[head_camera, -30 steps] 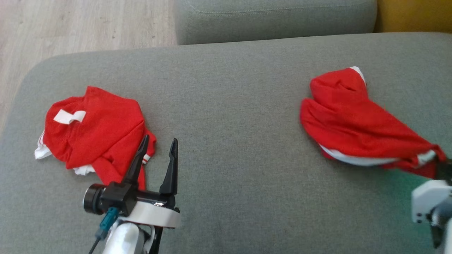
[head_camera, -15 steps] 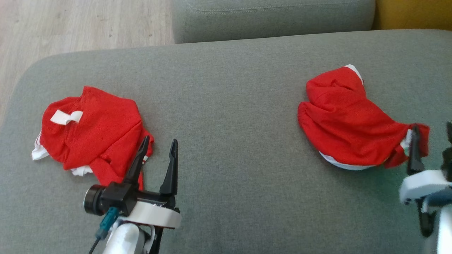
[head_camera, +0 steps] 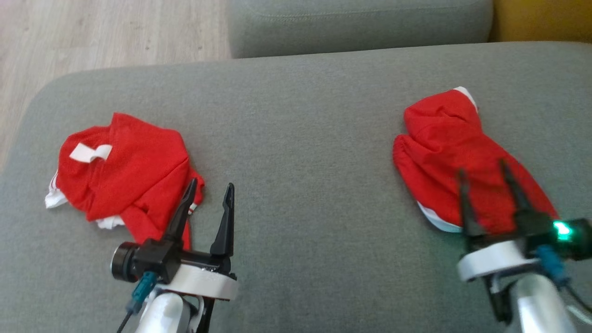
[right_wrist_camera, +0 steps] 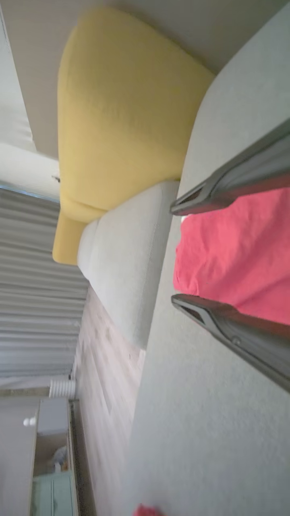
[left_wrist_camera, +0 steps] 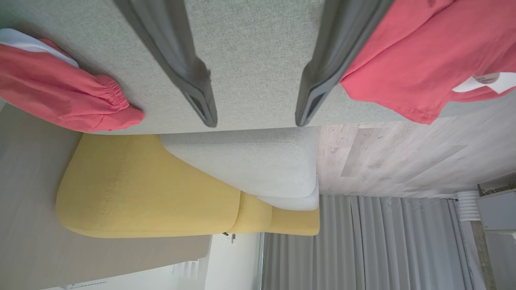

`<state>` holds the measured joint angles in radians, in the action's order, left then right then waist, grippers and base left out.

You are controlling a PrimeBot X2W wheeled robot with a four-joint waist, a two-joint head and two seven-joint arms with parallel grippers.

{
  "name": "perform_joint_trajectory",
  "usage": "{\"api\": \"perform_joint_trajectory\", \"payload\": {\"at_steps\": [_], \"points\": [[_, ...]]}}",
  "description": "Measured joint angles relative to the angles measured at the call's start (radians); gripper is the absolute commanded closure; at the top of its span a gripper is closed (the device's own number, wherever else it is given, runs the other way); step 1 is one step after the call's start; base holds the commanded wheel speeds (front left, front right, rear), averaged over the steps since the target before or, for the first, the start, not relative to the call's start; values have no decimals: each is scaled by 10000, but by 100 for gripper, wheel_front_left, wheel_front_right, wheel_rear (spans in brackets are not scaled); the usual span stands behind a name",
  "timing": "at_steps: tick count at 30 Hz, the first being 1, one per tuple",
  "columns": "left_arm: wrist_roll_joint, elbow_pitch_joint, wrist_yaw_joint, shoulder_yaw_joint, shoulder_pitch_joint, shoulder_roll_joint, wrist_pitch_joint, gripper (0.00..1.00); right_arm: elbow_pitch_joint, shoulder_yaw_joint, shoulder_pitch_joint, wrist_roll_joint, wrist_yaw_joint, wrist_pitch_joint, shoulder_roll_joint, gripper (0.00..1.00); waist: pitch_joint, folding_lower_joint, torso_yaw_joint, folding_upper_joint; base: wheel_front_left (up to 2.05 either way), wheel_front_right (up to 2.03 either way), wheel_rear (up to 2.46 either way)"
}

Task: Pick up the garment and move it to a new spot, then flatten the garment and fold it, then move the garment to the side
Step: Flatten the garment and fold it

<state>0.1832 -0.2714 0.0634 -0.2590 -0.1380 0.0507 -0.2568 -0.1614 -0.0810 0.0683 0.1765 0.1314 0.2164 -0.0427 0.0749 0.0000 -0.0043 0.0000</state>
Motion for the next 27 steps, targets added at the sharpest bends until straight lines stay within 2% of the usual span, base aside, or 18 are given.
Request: {"api": "perform_joint_trajectory", "payload": {"at_steps": [7, 17, 18, 19, 20, 27], "points": [[-2, -2, 81, -38, -53, -4, 0, 0, -1005, 1114, 72, 602, 0, -546, 4, 0, 356, 0, 288, 0, 0, 0, 0], [4, -65, 84, -293, -442, -8, 0, 0, -3043, 474, 1461, 1801, 0, -1379, -15, 0, 973, 2, 846, 0, 0, 0, 0], [6, -73, 82, -293, -443, -8, 0, 0, -3221, 430, 1506, 1866, 0, -1421, -19, 30, 1007, 2, 882, 0, 0, 0, 0], [6, -84, 82, -293, -444, -8, 0, 0, -3384, 420, 1535, 1877, 0, -1419, -19, 84, 1031, 2, 911, 0, 0, 0, 0], [6, -100, 84, -295, -447, -8, 0, 0, -3511, 420, 1554, 1870, 0, -1402, -19, 100, 1040, 2, 935, 0, 0, 0, 0], [19, -161, 82, -280, -447, -8, 0, 0, -3712, 871, 2172, 677, 0, -341, -25, 100, 824, 1, 956, 0, 0, 0, 0]]}}
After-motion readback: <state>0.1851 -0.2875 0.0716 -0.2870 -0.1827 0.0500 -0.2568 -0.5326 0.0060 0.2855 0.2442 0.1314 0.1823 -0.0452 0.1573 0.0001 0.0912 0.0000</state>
